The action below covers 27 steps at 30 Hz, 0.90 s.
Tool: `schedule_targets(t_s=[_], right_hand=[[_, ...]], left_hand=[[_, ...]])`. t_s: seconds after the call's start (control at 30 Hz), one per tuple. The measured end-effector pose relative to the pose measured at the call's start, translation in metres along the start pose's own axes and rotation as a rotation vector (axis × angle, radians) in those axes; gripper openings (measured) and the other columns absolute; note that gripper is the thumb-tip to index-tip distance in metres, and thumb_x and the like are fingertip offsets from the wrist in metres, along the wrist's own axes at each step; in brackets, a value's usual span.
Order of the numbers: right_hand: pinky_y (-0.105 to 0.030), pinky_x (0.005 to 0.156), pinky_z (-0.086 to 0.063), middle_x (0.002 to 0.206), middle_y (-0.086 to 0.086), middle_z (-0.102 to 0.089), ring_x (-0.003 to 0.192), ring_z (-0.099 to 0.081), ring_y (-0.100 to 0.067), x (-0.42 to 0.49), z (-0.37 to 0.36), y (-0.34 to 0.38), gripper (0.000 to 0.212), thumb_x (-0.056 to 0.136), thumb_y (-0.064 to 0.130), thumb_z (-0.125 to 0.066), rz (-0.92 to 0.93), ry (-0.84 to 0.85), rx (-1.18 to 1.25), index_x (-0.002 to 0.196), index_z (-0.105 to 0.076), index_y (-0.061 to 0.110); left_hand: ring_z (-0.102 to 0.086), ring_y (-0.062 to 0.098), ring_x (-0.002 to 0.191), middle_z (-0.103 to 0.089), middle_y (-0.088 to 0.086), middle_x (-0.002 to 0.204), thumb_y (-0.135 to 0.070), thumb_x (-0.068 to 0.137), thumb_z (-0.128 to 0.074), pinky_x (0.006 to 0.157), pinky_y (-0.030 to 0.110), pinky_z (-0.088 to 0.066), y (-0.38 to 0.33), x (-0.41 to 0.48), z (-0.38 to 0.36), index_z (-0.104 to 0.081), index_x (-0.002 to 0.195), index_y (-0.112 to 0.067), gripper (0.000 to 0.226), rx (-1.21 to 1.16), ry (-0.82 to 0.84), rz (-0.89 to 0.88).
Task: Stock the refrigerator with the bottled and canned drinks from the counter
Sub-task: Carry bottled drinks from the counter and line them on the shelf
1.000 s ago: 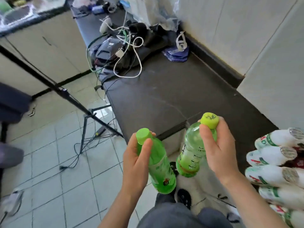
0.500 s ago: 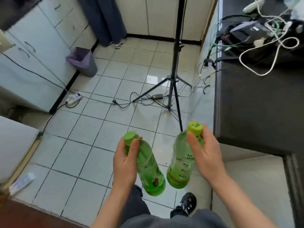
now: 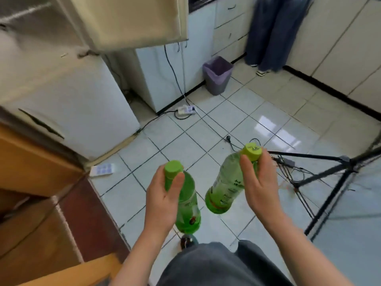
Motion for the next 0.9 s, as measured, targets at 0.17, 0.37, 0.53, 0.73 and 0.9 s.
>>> schedule_targets(t_s=[0.17, 0.37, 0.53, 0.73, 0.9], right_hand=[[-0.013, 0.064, -0.039, 0.082, 0.015, -0.052, 0.074, -0.048, -0.005, 0.047, -0.078, 0.031, 0.007, 0.088, 0.047, -0.044, 0.089, 0.083, 0.098, 0.086, -0.05, 0.044], [-0.016, 0.065, -0.041, 0.082, 0.008, -0.054, 0.076, -0.052, -0.008, 0.103, -0.169, 0.042, 0.019, 0.087, 0.046, -0.044, 0.144, 0.351, 0.086, 0.087, -0.052, 0.029], [-0.011, 0.059, -0.038, 0.075, 0.011, -0.052, 0.068, -0.049, -0.004, 0.179, -0.265, 0.063, 0.018, 0.086, 0.046, -0.043, 0.206, 0.533, 0.166, 0.08, -0.05, 0.03], [-0.013, 0.062, -0.037, 0.076, 0.014, -0.052, 0.07, -0.05, -0.005, 0.28, -0.374, 0.126, 0.013, 0.088, 0.045, -0.042, 0.377, 0.709, 0.223, 0.08, -0.048, 0.037], [-0.021, 0.065, -0.042, 0.08, 0.008, -0.055, 0.076, -0.053, -0.009, 0.333, -0.44, 0.164, 0.023, 0.088, 0.048, -0.042, 0.467, 0.786, 0.226, 0.086, -0.05, 0.027]], left_hand=[[-0.062, -0.001, 0.082, -0.068, -0.017, 0.09, -0.054, 0.08, -0.055, 0.07, 0.011, -0.048, 0.01, 0.043, 0.066, -0.063, 0.095, -0.029, 0.03, -0.059, -0.188, 0.047], [-0.062, -0.001, 0.08, -0.068, -0.016, 0.089, -0.043, 0.085, -0.055, 0.069, 0.009, -0.046, 0.028, 0.096, 0.123, -0.063, 0.099, -0.022, 0.026, -0.089, -0.42, 0.101], [-0.064, 0.0, 0.088, -0.069, -0.014, 0.095, -0.043, 0.079, -0.053, 0.073, 0.011, -0.047, 0.027, 0.174, 0.169, -0.064, 0.105, -0.019, 0.037, -0.114, -0.55, 0.091], [-0.064, 0.006, 0.088, -0.067, -0.012, 0.091, -0.043, 0.084, -0.051, 0.076, 0.021, -0.05, -0.006, 0.277, 0.231, -0.062, 0.104, -0.025, 0.029, -0.053, -0.691, 0.039], [-0.065, 0.008, 0.09, -0.068, -0.012, 0.094, -0.044, 0.083, -0.052, 0.074, 0.018, -0.051, -0.02, 0.339, 0.274, -0.062, 0.106, -0.022, 0.033, -0.076, -0.797, -0.009]])
Point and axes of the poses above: each hand's wrist, its own x-axis towards the middle knuckle, its own z-axis out of the back of the hand, y = z × x, the point moved 1 cm from there along x, towards the middle knuckle
